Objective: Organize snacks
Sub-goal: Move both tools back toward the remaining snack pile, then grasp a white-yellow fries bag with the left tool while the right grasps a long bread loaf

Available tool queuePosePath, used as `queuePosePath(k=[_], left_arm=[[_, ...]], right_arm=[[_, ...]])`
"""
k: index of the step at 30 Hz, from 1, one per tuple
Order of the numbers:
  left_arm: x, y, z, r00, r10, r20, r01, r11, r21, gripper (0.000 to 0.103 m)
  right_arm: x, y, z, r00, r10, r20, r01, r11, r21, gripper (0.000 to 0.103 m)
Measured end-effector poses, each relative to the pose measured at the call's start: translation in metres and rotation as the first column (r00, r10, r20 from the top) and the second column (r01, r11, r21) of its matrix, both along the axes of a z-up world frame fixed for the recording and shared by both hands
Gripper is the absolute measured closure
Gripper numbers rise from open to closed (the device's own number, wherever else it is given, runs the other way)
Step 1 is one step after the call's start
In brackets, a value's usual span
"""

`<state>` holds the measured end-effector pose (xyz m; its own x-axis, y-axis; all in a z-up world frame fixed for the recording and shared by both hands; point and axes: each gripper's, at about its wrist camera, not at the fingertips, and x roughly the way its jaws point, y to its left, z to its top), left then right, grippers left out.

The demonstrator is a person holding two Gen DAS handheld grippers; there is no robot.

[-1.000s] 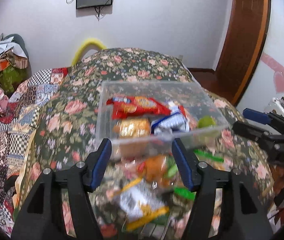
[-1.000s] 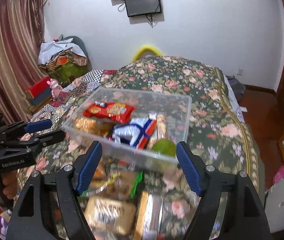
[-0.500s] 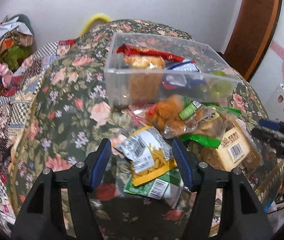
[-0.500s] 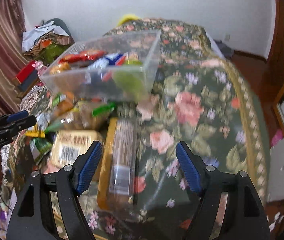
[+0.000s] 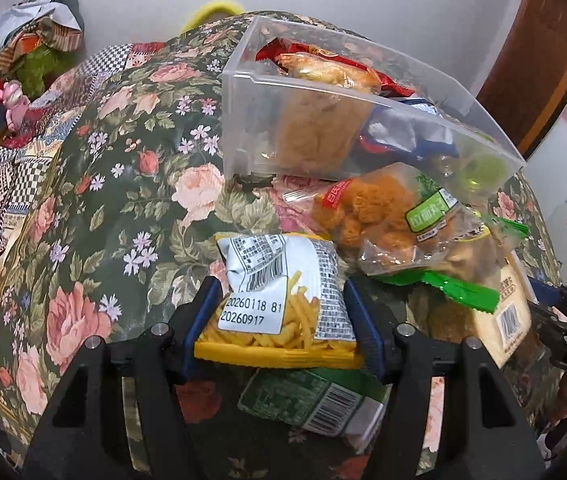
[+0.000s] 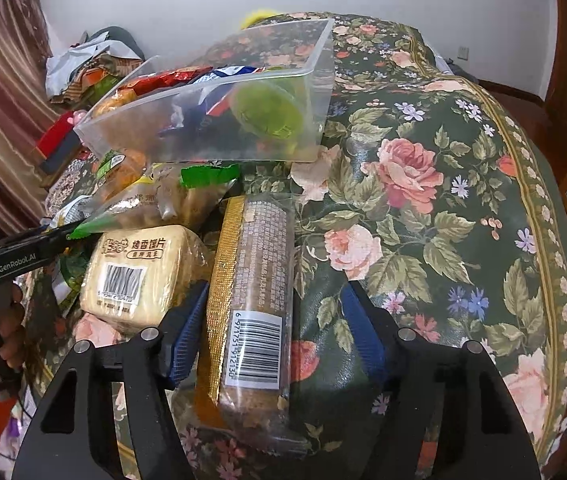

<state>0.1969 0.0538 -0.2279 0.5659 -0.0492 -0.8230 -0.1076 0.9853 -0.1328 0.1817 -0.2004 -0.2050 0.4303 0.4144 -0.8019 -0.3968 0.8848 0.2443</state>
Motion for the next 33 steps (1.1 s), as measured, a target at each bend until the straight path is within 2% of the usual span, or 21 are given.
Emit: queuePosePath(k=[4, 9, 16, 19, 23, 33], left_arm=[[0.001, -0.003, -0.002, 1.0, -0.001, 0.019, 0.001, 1.0, 0.019, 0.042], [-0.003, -0.005, 0.0, 0.999, -0.001, 0.041, 0.0, 1.0, 0.024, 0.048], [-0.015, -0.012, 0.016, 0.996, -0.036, 0.081, 0.031, 0.998, 0.061, 0.054], [-0.021, -0.012, 0.027, 0.994, -0.044, 0.101, 0.039, 0.998, 0.054, 0.056], [-0.029, -0.013, 0.041, 0.99, -0.056, 0.131, 0.049, 0.997, 0.052, 0.057], [-0.041, -0.018, 0.087, 0.969, -0.063, 0.241, 0.053, 0.998, 0.046, 0.057]], right_arm=[[-0.003, 0.008, 0.0, 1.0, 0.015, 0.02, -0.014, 1.0, -0.021, 0.051], [-0.004, 0.018, -0.001, 0.999, 0.04, 0.033, -0.038, 0.998, -0.049, 0.069], [-0.01, 0.013, 0.003, 0.999, 0.023, 0.045, -0.021, 0.999, -0.04, 0.07], [-0.015, 0.006, 0.009, 0.998, 0.004, 0.059, -0.002, 1.0, -0.031, 0.07], [-0.02, -0.002, 0.021, 0.997, -0.018, 0.078, 0.018, 1.0, 0.001, 0.07], [-0.022, -0.003, 0.062, 0.981, -0.062, 0.186, 0.049, 0.996, 0.074, 0.07]])
